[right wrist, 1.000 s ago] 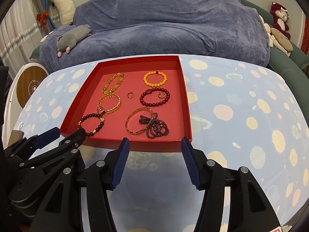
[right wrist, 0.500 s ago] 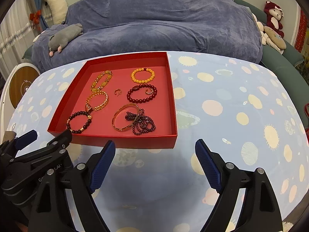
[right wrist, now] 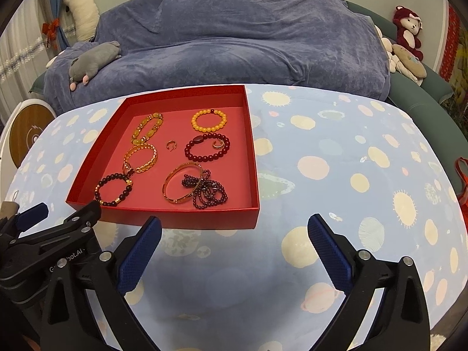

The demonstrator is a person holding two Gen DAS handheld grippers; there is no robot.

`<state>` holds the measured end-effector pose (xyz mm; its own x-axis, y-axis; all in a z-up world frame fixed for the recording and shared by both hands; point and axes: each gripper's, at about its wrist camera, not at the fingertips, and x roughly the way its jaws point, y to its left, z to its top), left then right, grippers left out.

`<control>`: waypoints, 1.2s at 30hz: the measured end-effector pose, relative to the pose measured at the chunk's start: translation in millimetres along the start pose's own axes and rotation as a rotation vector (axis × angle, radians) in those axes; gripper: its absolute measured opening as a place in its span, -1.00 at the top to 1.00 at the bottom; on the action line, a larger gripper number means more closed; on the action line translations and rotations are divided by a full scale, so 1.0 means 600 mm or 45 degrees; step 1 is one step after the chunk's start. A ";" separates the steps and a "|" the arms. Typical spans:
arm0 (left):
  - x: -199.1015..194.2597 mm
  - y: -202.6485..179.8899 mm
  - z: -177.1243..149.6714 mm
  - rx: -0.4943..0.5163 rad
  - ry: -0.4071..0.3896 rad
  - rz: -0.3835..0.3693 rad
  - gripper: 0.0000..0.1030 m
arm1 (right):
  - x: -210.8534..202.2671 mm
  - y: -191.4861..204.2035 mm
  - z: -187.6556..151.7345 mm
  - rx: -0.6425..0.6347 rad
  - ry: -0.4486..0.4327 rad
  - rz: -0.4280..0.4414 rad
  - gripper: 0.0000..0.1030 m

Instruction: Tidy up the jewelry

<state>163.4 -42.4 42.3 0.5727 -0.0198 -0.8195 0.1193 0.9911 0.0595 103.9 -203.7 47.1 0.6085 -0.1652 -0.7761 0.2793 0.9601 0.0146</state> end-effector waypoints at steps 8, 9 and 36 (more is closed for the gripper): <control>-0.001 0.002 0.000 -0.004 -0.010 0.011 -0.74 | 0.000 0.000 0.000 0.001 -0.014 0.004 -0.87; -0.001 0.002 0.000 -0.005 -0.011 0.011 -0.74 | 0.000 0.001 0.000 0.001 -0.014 0.003 -0.87; 0.000 0.006 -0.001 -0.019 -0.012 0.015 -0.77 | 0.003 0.003 -0.003 0.005 -0.008 -0.001 -0.87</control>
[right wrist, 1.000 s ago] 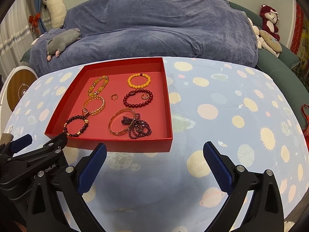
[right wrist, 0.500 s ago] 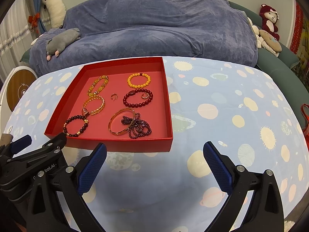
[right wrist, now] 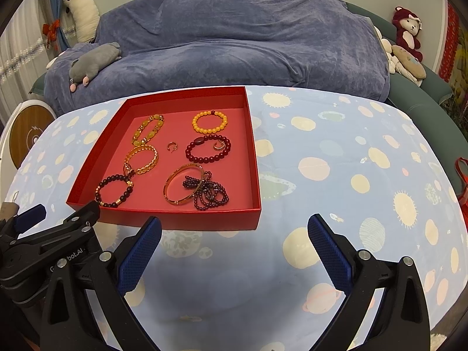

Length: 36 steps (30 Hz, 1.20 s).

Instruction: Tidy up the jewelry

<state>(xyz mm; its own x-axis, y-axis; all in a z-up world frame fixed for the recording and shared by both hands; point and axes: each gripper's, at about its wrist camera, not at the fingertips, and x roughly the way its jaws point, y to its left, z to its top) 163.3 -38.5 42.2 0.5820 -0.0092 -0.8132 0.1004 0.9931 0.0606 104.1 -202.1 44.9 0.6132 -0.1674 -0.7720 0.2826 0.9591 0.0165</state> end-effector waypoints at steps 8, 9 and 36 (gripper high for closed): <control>0.001 -0.001 0.002 0.006 0.002 -0.004 -0.77 | 0.000 -0.002 -0.001 0.001 0.002 -0.002 -0.87; 0.002 -0.002 0.002 0.006 0.002 -0.004 -0.77 | 0.000 -0.002 -0.001 0.002 0.003 -0.001 -0.87; 0.001 -0.002 0.001 0.010 -0.010 0.003 -0.77 | 0.001 -0.001 0.000 0.001 0.003 -0.003 -0.87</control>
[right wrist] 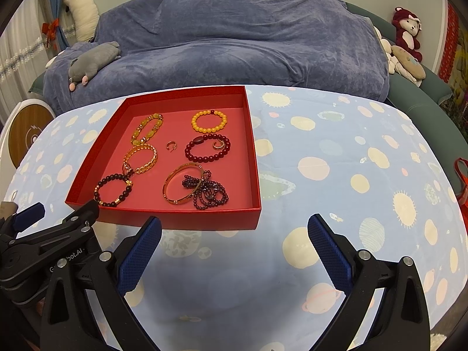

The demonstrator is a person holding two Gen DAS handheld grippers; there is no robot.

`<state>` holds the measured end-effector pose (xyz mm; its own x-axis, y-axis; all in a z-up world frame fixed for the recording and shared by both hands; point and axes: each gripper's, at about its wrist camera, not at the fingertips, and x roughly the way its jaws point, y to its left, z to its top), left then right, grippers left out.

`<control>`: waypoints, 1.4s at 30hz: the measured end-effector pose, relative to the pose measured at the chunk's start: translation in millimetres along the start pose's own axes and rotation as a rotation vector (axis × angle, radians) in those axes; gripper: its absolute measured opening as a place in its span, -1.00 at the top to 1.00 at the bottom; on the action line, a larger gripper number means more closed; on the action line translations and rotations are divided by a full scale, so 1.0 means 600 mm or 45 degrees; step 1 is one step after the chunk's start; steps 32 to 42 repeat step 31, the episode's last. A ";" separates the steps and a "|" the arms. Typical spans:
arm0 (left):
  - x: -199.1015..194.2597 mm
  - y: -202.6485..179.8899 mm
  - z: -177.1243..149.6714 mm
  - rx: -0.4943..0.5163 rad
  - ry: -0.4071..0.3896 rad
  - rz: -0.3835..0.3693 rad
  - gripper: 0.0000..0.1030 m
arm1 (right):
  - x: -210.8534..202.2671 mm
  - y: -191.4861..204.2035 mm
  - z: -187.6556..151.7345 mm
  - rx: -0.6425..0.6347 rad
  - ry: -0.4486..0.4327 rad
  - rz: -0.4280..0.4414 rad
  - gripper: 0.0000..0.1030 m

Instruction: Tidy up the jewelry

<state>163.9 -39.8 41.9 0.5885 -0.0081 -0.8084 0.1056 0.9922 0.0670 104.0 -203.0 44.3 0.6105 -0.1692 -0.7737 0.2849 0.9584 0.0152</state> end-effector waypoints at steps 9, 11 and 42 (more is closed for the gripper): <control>-0.001 0.000 0.000 0.003 0.000 0.002 -0.77 | 0.000 0.000 0.000 -0.002 0.000 -0.001 -0.87; 0.000 0.000 0.000 0.002 -0.001 0.001 -0.77 | 0.000 0.000 0.000 -0.001 0.000 -0.001 -0.87; 0.001 0.000 -0.001 0.006 -0.002 -0.004 -0.77 | 0.000 -0.006 0.000 -0.003 0.003 -0.008 -0.87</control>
